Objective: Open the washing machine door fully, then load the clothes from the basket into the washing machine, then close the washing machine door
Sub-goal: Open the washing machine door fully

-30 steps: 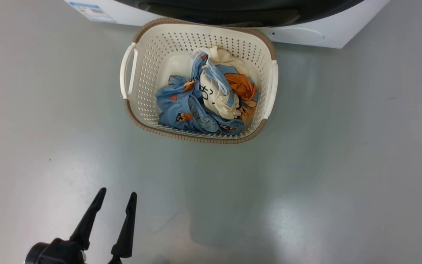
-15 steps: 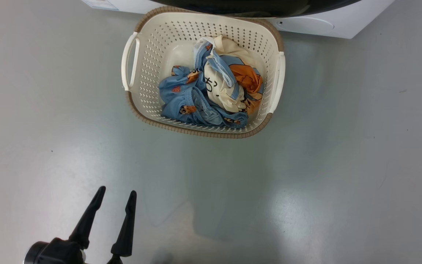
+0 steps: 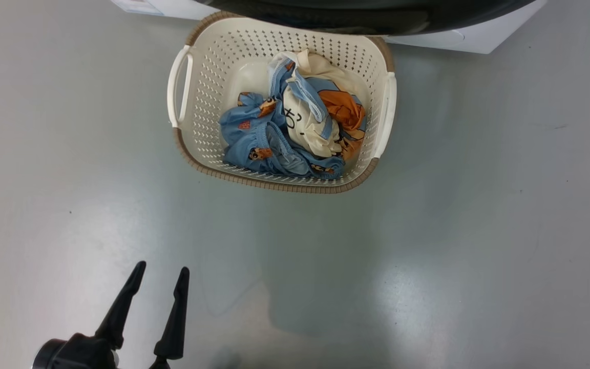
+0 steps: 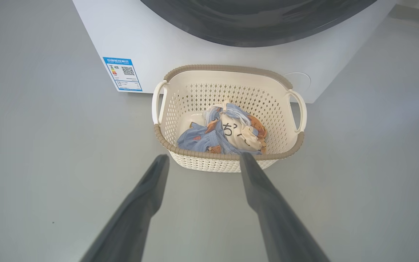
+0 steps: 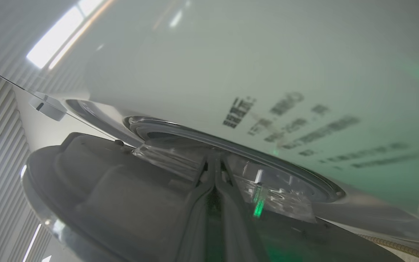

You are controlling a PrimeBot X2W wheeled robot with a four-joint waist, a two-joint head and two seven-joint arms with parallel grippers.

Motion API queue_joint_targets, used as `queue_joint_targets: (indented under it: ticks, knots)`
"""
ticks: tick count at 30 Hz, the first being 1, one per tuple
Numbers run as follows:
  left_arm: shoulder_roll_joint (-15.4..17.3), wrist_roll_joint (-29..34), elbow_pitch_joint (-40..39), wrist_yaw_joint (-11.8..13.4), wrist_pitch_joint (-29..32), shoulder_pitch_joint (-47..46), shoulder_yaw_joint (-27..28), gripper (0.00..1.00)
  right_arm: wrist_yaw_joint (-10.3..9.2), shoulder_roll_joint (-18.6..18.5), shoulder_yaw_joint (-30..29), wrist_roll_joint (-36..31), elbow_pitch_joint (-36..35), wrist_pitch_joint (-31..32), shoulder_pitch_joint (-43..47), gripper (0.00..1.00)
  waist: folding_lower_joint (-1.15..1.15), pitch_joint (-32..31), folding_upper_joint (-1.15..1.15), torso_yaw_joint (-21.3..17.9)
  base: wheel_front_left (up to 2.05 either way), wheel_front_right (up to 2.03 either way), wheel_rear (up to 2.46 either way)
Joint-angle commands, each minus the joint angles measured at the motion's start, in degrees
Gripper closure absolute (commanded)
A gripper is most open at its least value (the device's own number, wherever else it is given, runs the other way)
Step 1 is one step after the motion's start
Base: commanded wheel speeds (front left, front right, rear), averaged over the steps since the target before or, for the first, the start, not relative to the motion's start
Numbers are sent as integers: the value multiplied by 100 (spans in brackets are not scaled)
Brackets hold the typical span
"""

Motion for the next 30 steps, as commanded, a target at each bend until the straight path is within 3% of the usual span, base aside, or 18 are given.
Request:
queue_joint_targets:
  ticks: [1,14,30]
  knots:
    - [58,-30,-136,50,-37,50,212,0,10,166,193,34,-169,124,30,100,0,-4,0,-7,0,0,0]
    - [58,-124,-96,70,-37,-51,246,0,10,337,595,-29,-445,719,573,100,0,-237,0,-225,0,0,0]
    - [58,-459,200,113,-37,-228,-35,0,10,655,1401,-330,-1127,831,2281,100,0,-1373,0,-136,0,0,0]
